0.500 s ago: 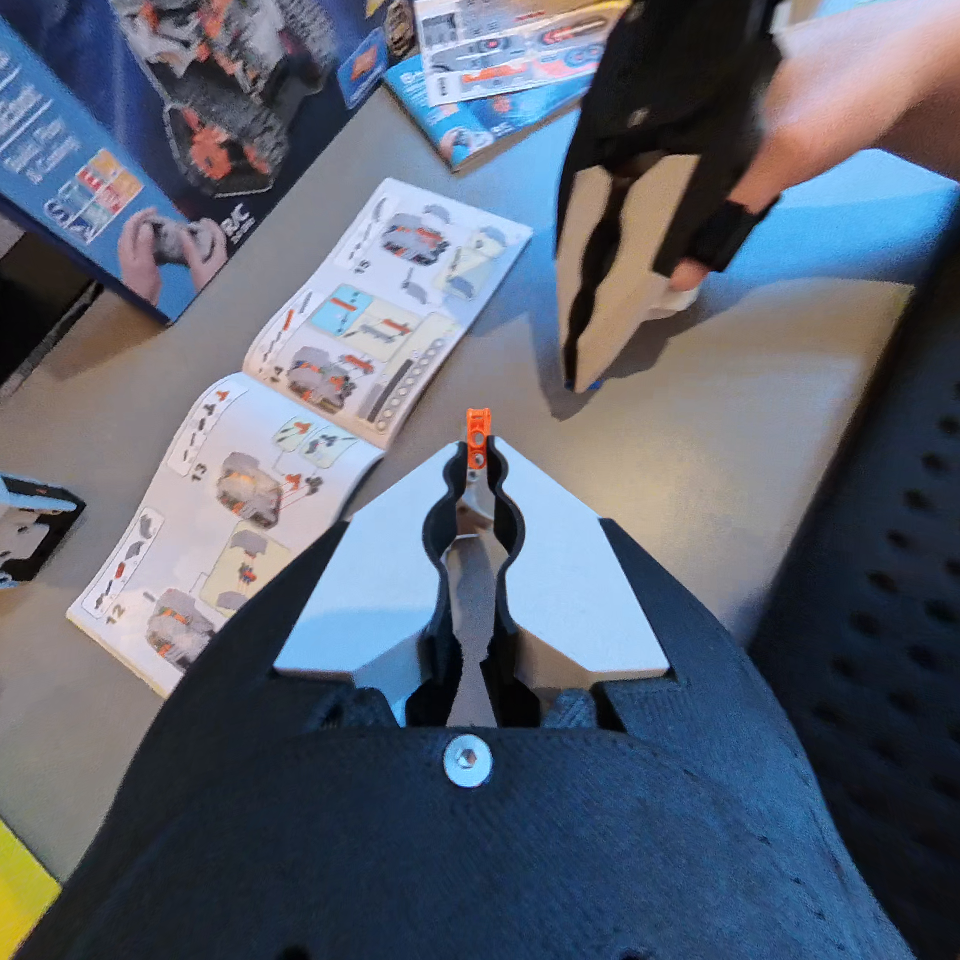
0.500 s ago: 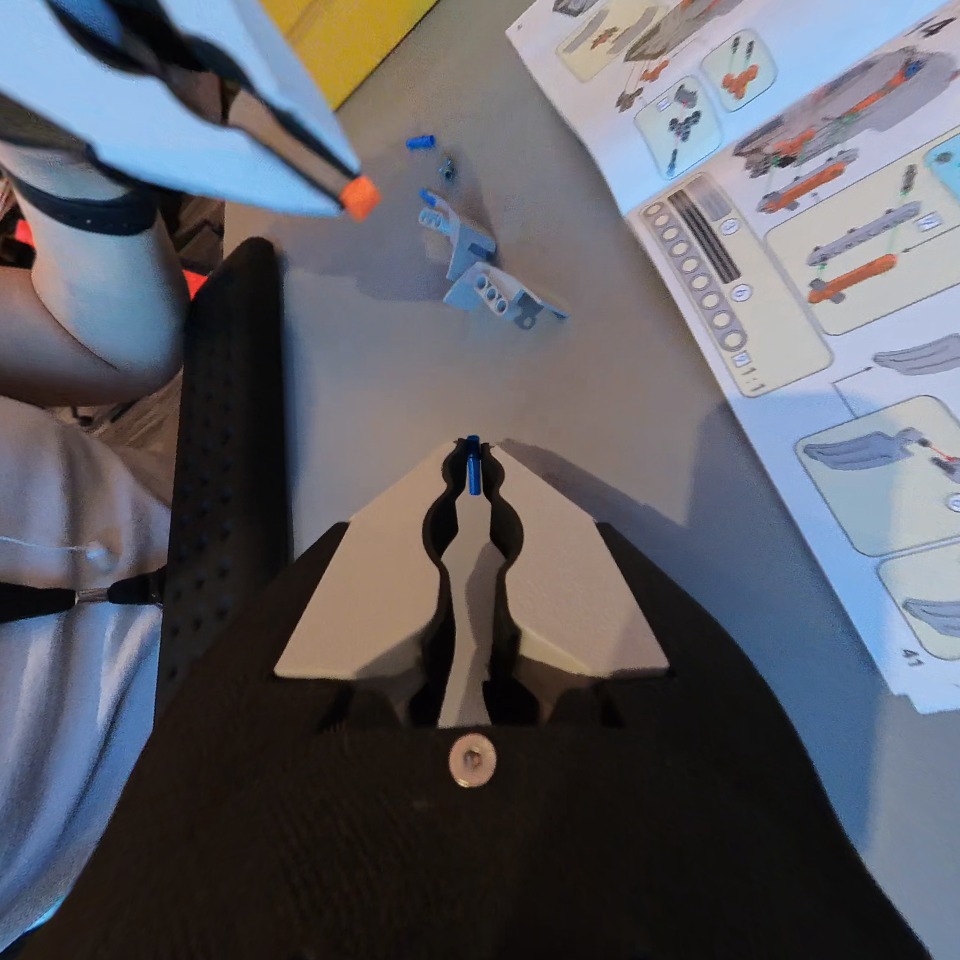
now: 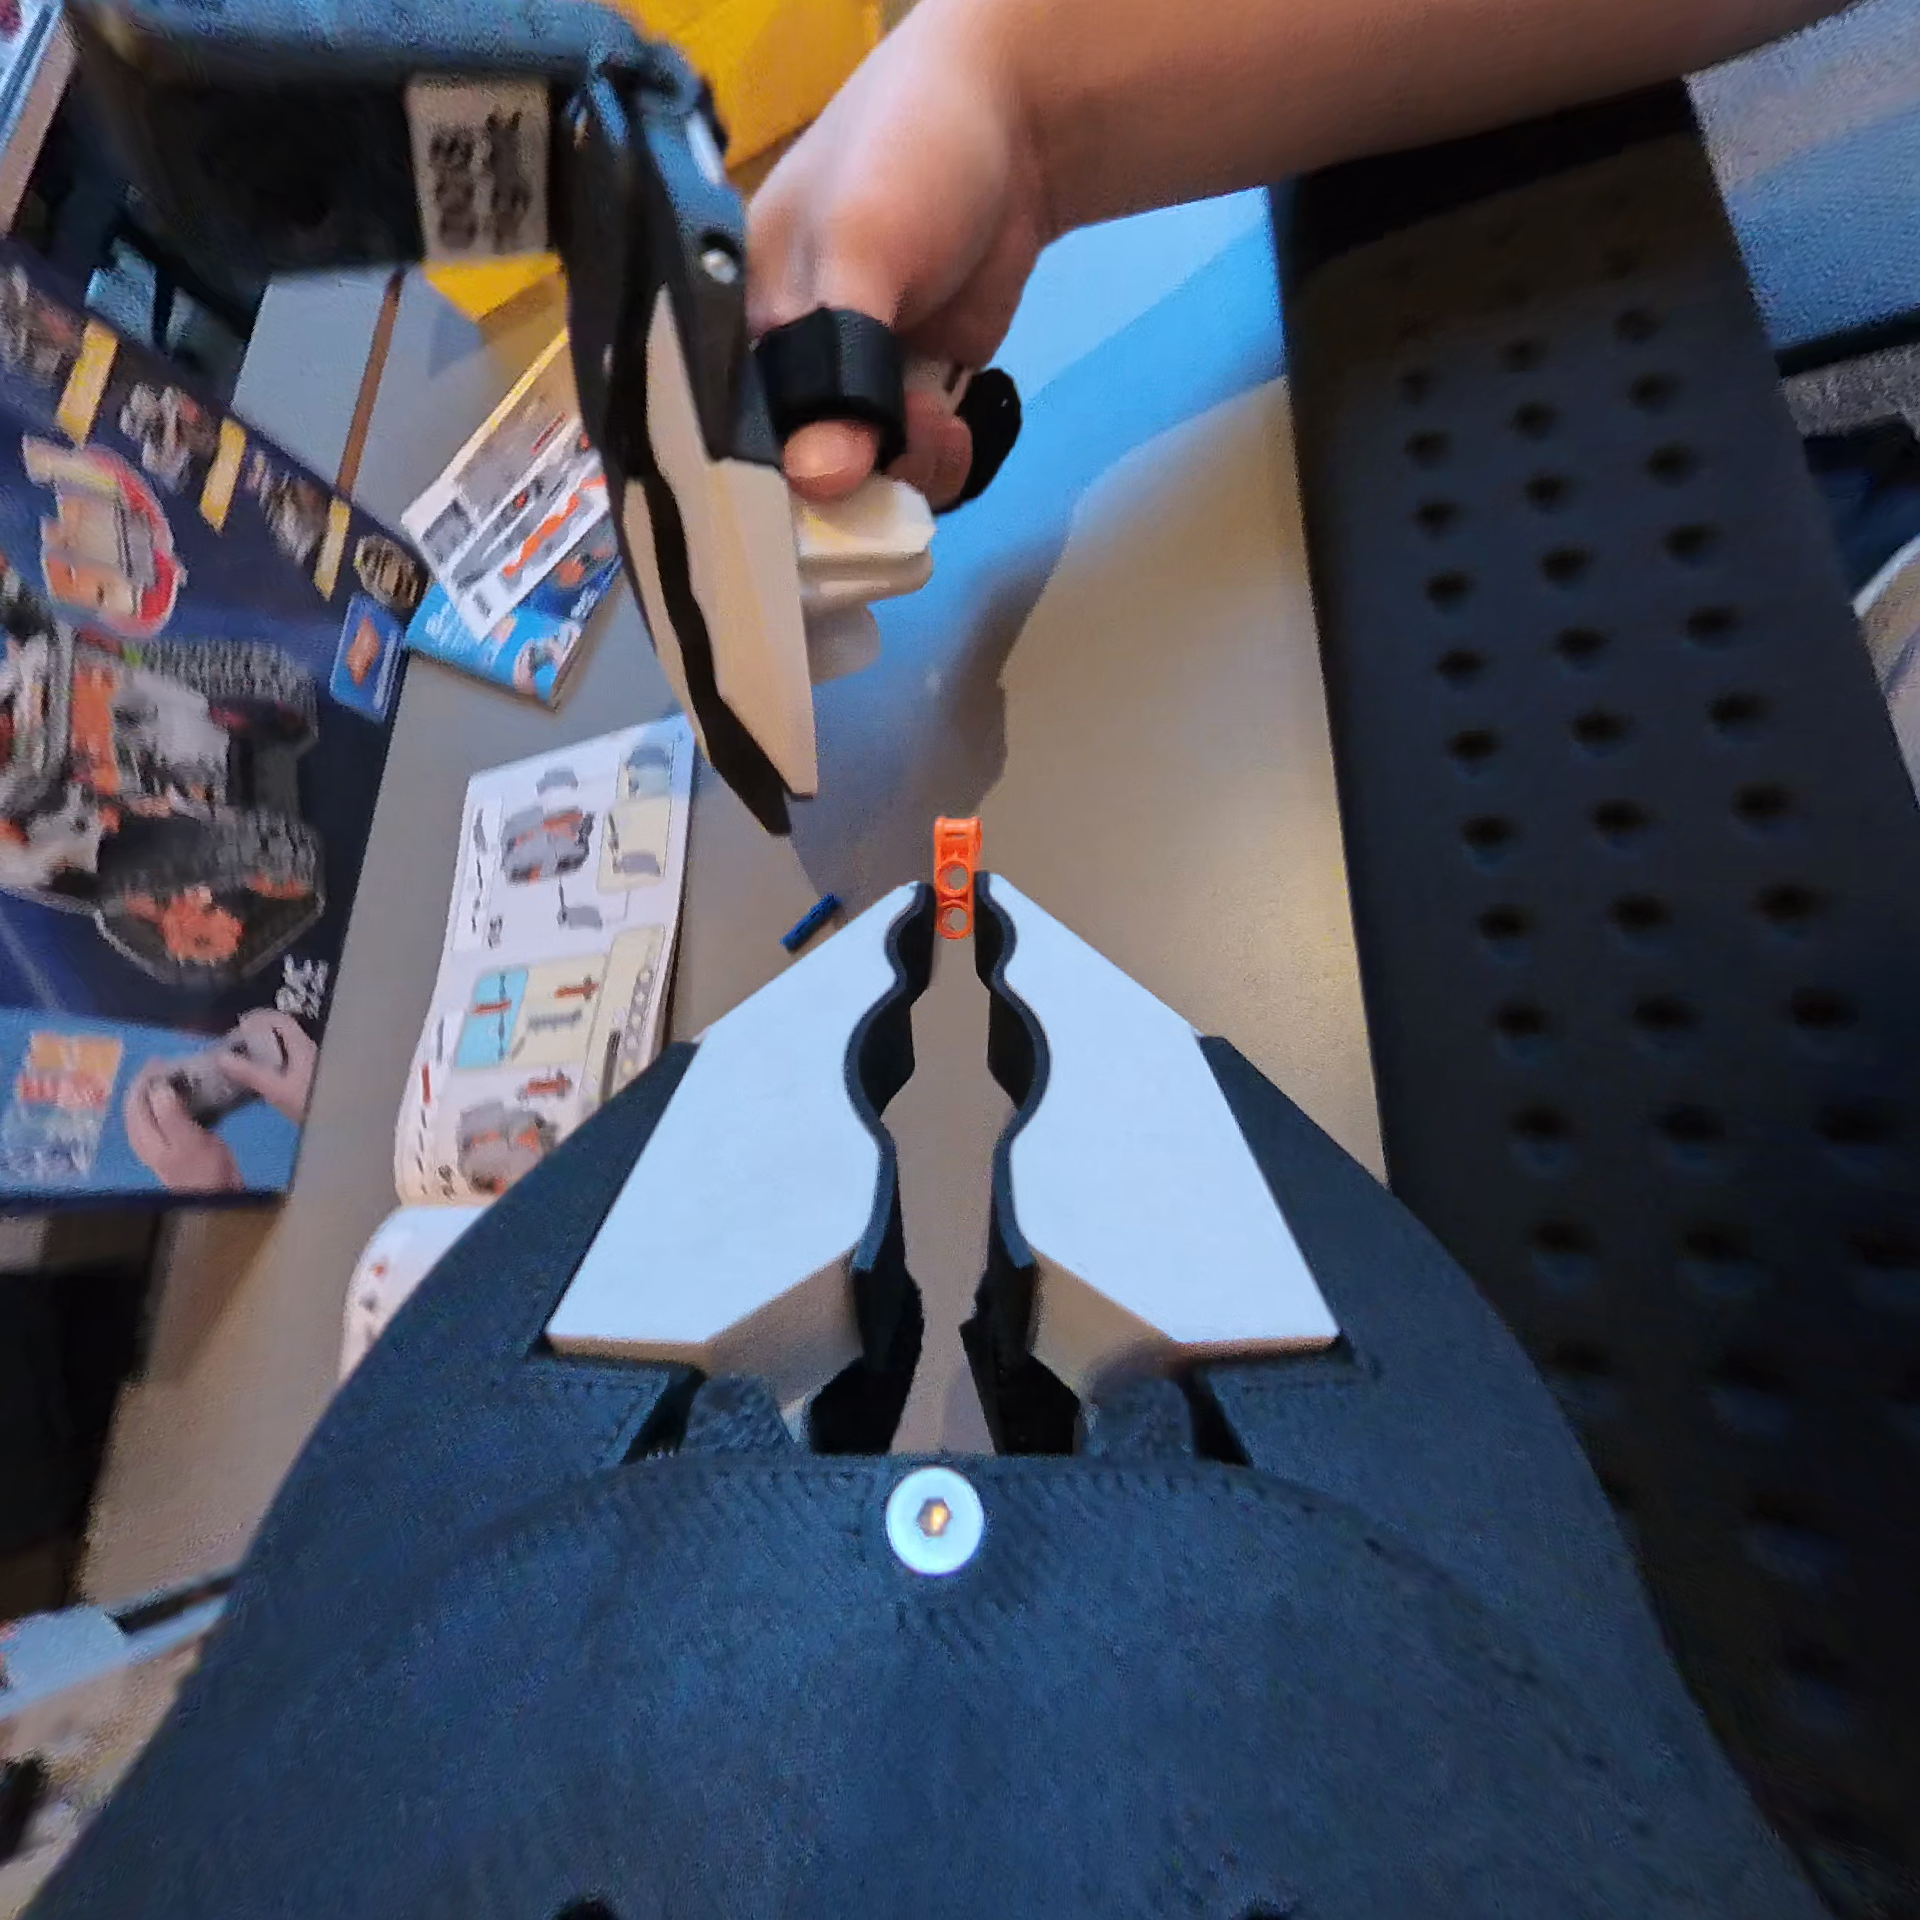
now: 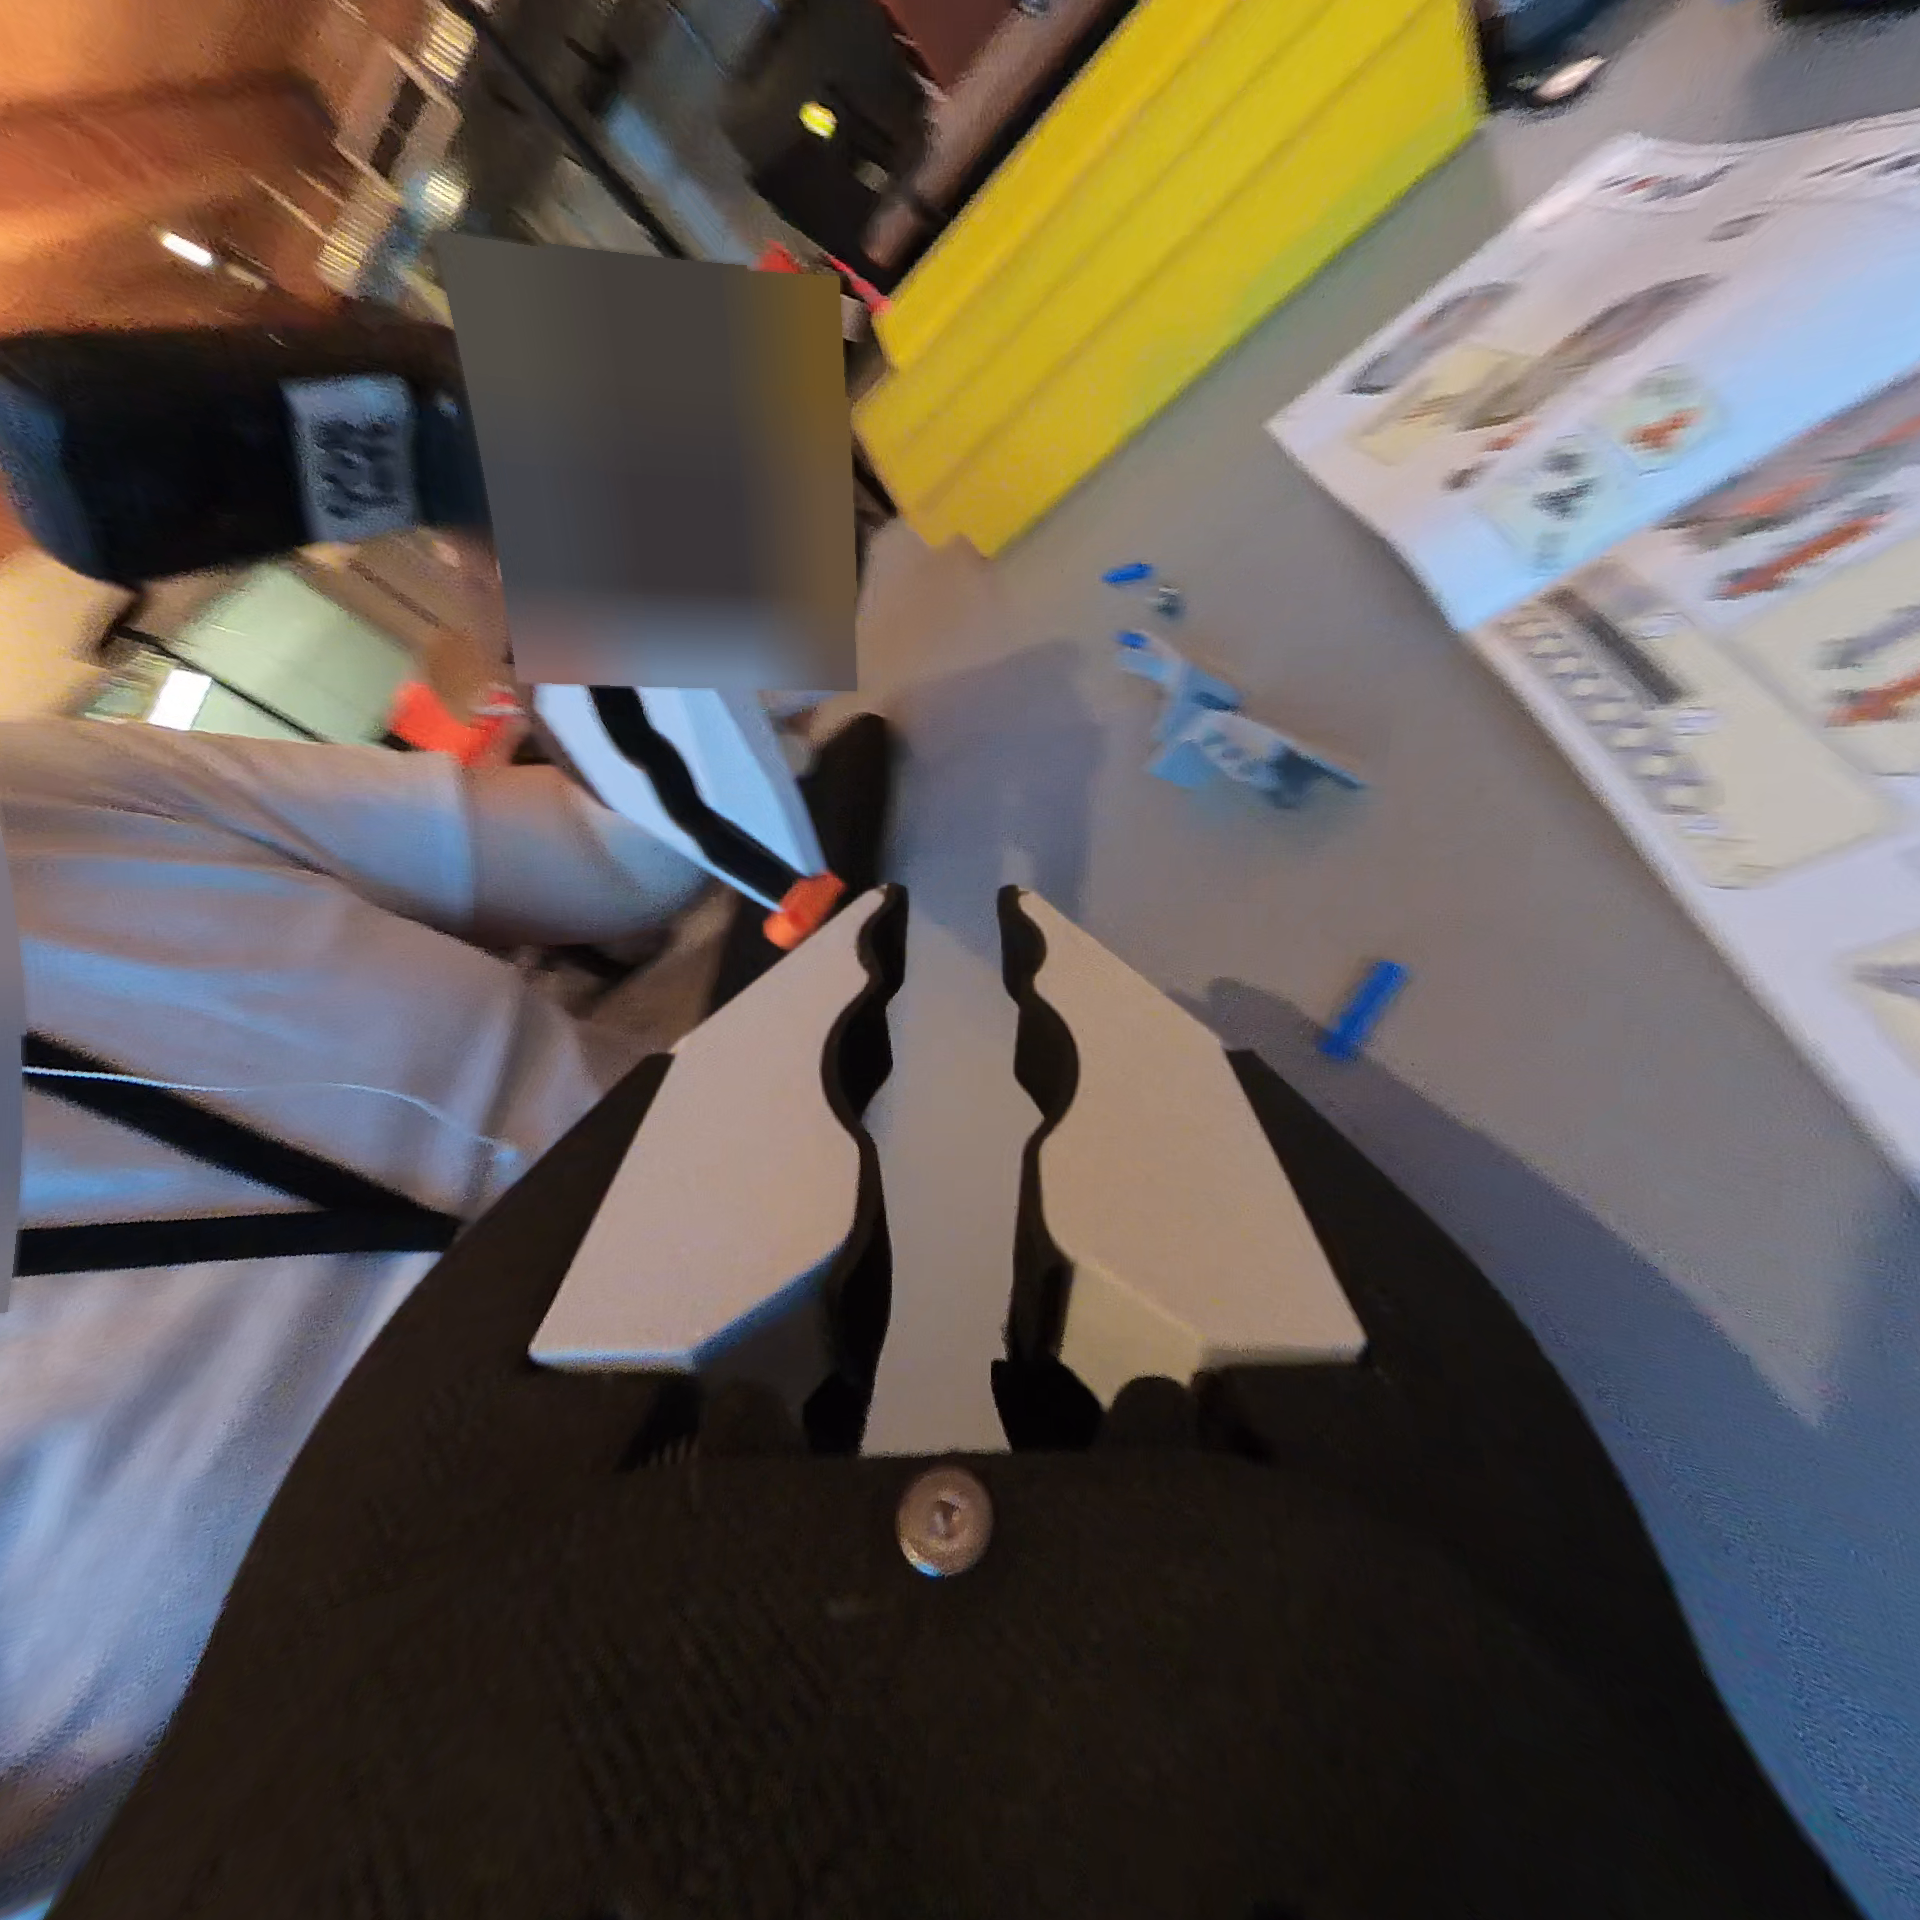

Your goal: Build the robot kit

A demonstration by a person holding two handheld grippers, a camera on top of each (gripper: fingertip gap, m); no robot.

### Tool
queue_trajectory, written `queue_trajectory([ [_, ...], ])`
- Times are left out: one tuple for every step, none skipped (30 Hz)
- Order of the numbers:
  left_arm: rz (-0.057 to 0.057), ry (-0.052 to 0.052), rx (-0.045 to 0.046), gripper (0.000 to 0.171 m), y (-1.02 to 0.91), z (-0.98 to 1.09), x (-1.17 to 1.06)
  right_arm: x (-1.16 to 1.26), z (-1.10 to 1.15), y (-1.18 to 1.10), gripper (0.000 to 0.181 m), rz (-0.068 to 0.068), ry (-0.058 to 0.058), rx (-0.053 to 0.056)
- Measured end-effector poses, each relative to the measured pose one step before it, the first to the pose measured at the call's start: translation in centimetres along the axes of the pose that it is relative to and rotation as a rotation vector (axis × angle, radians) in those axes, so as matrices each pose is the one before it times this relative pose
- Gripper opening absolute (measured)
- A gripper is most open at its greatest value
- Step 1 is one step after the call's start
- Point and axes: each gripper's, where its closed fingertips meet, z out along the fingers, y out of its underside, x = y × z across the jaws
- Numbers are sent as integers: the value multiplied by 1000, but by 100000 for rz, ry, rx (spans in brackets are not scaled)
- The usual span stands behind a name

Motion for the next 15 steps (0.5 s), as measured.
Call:
queue_trajectory([
  [4775,1262,-1907,5,-220,184,106,-887,446,288,16,3806,-5557,-227],
  [4397,1260,-3169,5,-80,223,84,-434,439,573,17,4229,-3238,-2057],
  [4191,104,-3836,5,-36,163,-69,-73,383,604,17,4320,-1485,-1968],
  [4330,-705,-3292,5,-108,82,-149,-45,269,428,17,2937,-1537,-942],
  [4153,450,-1921,6,-284,-6,71,-232,159,296,16,1694,-2268,-343],
  [3207,1197,-698,5,-458,-40,218,-512,49,138,15,1033,-3735,318],
  [2221,1073,32,5,-545,-46,195,-863,-16,-41,14,1377,-5959,1259],
  [1808,1774,251,5,-513,-16,331,-896,-53,1,8,2323,-6595,1013],
  [1880,1311,-689,5,-339,-1,279,-807,-63,94,11,3553,-6554,362],
  [2302,-366,-1723,5,-140,-6,46,-532,-62,148,12,3350,-4823,-493],
  [2561,-623,-1355,5,-167,-63,29,-26,-25,174,14,1229,-898,-778],
  [2110,-10,-872,5,-203,-90,78,176,55,356,15,-653,1007,-2080],
  [1127,147,-973,5,-140,-114,38,-72,151,521,16,-841,-176,-3167],
  [220,668,-952,5,-91,-106,37,-363,170,450,17,97,-1871,-2634],
  [-336,1110,-591,5,-71,-110,58,-475,207,447,17,-212,-2434,-2589],
])
